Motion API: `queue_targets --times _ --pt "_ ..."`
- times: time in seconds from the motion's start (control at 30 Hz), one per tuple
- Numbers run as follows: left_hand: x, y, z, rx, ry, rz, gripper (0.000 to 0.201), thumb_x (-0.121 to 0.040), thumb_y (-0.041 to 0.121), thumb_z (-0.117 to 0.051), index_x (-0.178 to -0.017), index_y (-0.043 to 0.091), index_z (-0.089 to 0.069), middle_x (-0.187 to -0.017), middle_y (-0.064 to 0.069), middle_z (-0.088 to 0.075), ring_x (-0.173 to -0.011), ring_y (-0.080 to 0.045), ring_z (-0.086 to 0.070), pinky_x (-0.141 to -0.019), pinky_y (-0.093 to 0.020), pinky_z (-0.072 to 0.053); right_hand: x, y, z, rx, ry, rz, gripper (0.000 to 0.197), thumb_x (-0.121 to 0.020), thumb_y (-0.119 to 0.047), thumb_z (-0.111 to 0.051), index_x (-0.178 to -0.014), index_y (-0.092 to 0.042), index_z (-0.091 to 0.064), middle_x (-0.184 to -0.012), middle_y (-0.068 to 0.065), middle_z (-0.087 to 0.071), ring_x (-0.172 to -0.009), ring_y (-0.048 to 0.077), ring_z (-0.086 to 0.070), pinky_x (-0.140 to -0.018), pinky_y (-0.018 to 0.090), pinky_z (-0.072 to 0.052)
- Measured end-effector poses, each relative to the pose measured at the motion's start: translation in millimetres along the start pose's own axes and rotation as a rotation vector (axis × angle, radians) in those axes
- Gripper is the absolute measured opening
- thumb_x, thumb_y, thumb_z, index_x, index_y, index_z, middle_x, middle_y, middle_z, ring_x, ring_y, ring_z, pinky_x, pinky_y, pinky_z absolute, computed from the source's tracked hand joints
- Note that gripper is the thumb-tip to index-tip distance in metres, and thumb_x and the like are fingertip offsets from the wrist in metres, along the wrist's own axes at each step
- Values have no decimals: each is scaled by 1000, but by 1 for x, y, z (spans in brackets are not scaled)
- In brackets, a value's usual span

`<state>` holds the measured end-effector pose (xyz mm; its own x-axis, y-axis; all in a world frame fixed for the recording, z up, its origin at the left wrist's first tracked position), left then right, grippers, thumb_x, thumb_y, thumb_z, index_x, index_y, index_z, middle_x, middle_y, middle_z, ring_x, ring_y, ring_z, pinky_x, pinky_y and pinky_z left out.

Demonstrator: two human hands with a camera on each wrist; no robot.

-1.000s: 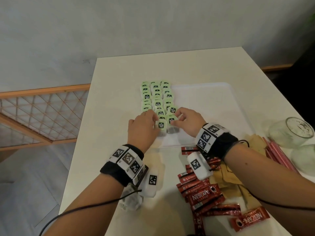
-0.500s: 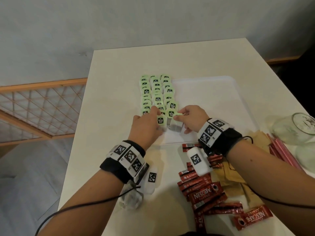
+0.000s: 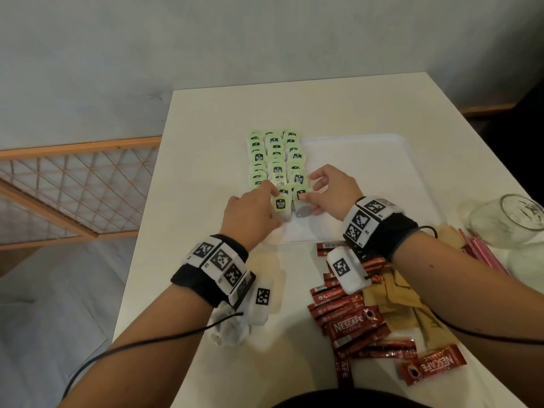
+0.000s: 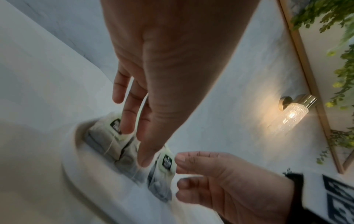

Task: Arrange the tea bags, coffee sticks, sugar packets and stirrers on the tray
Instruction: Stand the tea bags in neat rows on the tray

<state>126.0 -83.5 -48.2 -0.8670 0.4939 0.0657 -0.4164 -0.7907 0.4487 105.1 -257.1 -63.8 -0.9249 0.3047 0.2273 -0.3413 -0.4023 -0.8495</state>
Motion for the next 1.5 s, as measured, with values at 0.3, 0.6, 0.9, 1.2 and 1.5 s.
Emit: queue_targets --times 0.3,0.6,0.9,1.2,1.5 --pt "66 -30 18 1 -210 104 33 -82 31 -77 -110 24 -61 -100 8 -65 -89 -12 -61 -82 -32 -51 66 2 -23 69 -154 116 21 -80 -20 -76 -98 -20 -65 -97 -2 -63 -67 15 -63 -62 28 -57" --pt "139 -56 1 -97 -468 197 66 -78 28 -80 -133 33 -45 -124 -1 -43 -98 -19 -57 -91 -32 -49 109 6 -70 119 -373 153 19 -80 -23 -76 -96 -20 -67 -88 3 -68 -70 13 -63 -65 29 -55" --pt "152 -49 -8 -58 -498 138 80 -73 27 -82 -139 40 -38 -122 2 -41 -90 -15 -55 -79 -24 -45 123 14 -59 175 -348 148 18 -83 -26 -74 -99 -22 -66 -94 4 -67 -73 14 -65 -68 29 -57" --pt "133 -20 -12 -140 -426 157 29 -99 19 -48 -126 7 -50 -127 -10 -49 -80 -17 -60 -65 -27 -50 130 13 -59 173 -342 147 22 -82 -26 -74 -101 -21 -64 -94 4 -68 -72 13 -64 -68 28 -54" --pt "146 1 -10 763 -378 349 31 -101 30 -52 -124 11 -42 -114 -6 -55 -92 -17 -58 -85 -39 -57 146 -5 -74 183 -400 320 18 -86 -32 -70 -95 -18 -63 -84 -3 -67 -67 4 -58 -68 29 -50"
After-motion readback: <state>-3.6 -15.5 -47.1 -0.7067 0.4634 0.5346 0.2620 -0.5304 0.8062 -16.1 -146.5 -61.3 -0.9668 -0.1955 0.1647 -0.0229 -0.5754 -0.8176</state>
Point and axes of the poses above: each hand's wrist, its own x-axis away from the middle knuckle, its own z-axis out of the back of the hand, y = z × x, the point moved 7 cm from there along -x, towards the middle knuckle
